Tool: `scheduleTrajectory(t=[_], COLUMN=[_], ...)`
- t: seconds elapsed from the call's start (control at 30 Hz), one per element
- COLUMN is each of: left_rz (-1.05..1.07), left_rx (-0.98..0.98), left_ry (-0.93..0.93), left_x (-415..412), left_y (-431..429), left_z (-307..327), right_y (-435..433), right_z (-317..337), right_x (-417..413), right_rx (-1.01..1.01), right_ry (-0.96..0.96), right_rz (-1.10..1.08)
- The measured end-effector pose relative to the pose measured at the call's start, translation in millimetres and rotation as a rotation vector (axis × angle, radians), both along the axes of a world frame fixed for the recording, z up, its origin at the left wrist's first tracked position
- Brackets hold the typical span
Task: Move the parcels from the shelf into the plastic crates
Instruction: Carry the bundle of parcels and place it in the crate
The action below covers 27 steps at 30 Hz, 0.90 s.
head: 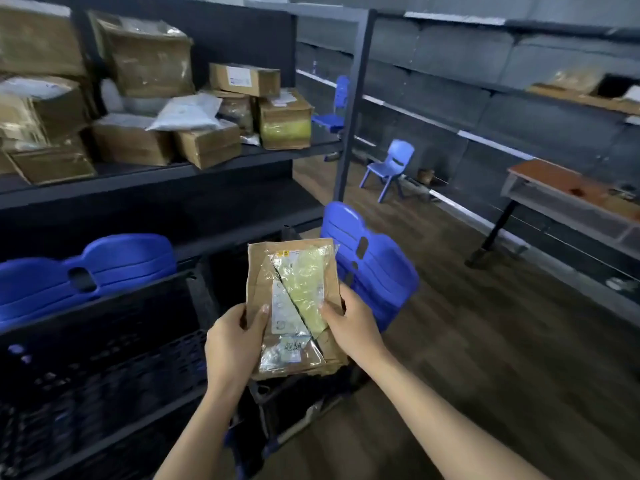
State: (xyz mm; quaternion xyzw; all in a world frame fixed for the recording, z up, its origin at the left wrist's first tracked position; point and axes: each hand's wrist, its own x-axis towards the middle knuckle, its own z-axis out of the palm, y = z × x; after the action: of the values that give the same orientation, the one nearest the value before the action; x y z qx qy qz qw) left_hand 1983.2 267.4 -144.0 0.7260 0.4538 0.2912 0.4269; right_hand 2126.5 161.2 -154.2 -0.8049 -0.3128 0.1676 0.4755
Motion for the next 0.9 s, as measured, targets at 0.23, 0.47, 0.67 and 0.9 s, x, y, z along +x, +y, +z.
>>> scheduleTrajectory(t=[0.23, 0.47, 0.67, 0.9], left_rz=[0.248, 0.386, 0.318, 0.353], left_rx=[-0.077, -0.052, -0.119, -0.055], left_ry=[-0.003, -0.106, -0.292, -0.249], left_x=[49.4, 66.9, 79.7, 92.7], left_y=[22.9, 59.1, 86.7, 102.7], left_z=[-1.2, -1.6, 9.0, -0.1], right_y=[51.8, 97.0, 128.8, 154.9], right_z=[4.4, 3.6, -0.1, -0.5], right_x=[71.7, 102.4, 112.3, 121.0], right_rx=[-0.02, 0.042, 0.051, 0.092], right_ry=[0.063, 0.179, 0.164, 0.178], right_rz=[0.269, 0.289, 0.259, 0.237])
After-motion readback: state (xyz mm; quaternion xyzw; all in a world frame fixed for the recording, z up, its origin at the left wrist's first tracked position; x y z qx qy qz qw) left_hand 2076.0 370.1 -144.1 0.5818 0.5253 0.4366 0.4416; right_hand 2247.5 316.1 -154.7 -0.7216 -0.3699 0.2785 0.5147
